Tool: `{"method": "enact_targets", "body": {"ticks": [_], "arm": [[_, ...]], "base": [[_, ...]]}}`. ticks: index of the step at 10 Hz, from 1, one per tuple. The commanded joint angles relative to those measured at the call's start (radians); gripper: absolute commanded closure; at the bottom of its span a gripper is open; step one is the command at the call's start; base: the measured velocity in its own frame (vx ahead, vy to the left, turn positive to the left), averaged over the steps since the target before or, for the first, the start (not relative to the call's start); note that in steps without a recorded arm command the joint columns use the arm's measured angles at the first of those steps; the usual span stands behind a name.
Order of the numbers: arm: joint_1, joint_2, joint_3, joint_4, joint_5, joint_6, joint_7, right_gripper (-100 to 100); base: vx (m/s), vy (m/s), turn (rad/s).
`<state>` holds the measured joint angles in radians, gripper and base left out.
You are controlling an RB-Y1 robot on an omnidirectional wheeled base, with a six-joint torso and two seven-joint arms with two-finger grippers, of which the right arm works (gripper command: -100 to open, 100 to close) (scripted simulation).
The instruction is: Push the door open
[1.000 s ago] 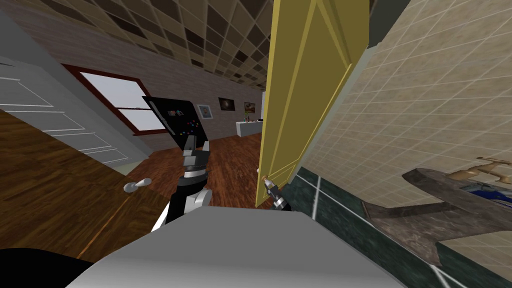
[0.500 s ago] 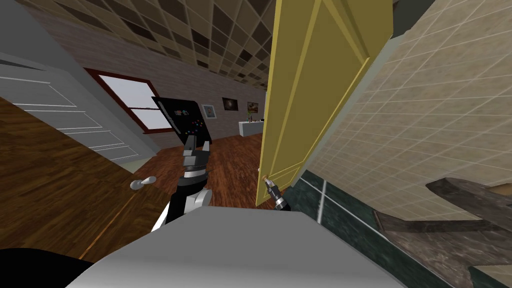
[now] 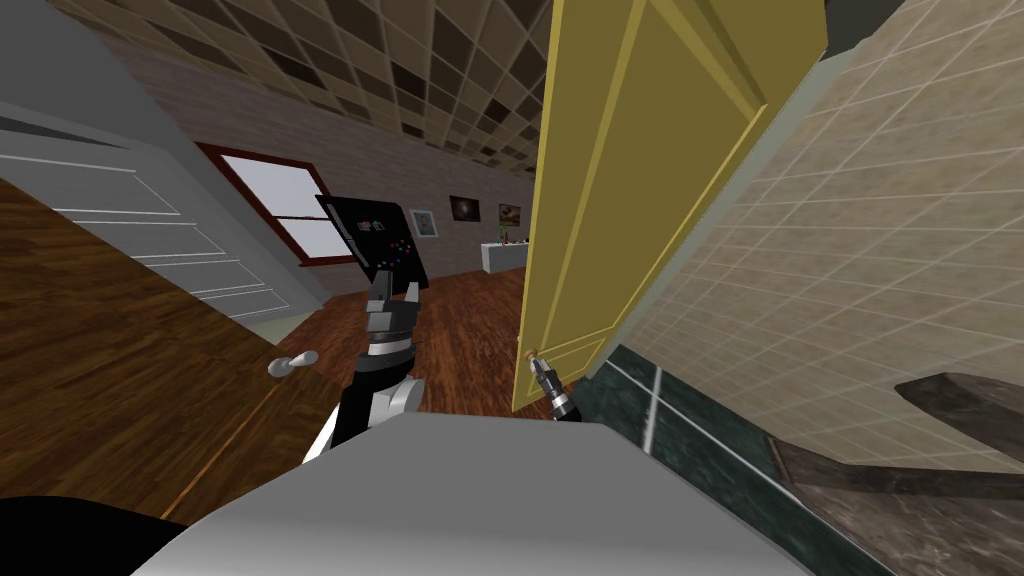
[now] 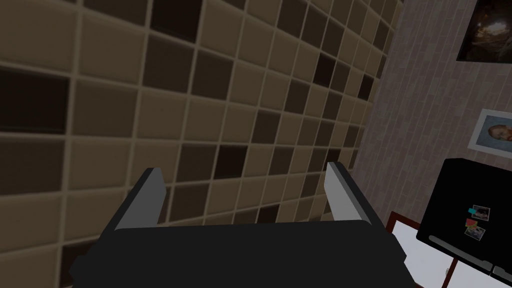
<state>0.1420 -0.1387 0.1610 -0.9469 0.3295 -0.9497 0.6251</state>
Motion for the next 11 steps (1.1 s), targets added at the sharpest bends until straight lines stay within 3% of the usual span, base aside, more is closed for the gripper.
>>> {"method": "enact_targets", "body": {"ticks": [1,2,4,5,6,11], "arm": [[-0.005,0.004,0.003,-0.004,-0.05,-0.008,-0.05,100],[-0.005,0.004,0.003,-0.004,-0.05,-0.008,-0.062,100],[-0.003,0.009,0.013,-0.006,-0.116,-0.013,-0.126,100],[-0.007,0.002,0.012,-0.005,-0.09,0.001,-0.063,-100],[-0.007,0.002,0.012,-0.005,-0.09,0.001,-0.063,-100],[-0.021,-0.009,0.021,0.002,-0.07,0.031,0.086,-100]], "base": [[0.065,-0.006,0.11],[0.054,-0.008,0.051],[0.049,0.001,0.098],[-0.028,-0.002,-0.035],[-0.08,-0.002,-0.057],[-0.089,0.005,-0.051]]}}
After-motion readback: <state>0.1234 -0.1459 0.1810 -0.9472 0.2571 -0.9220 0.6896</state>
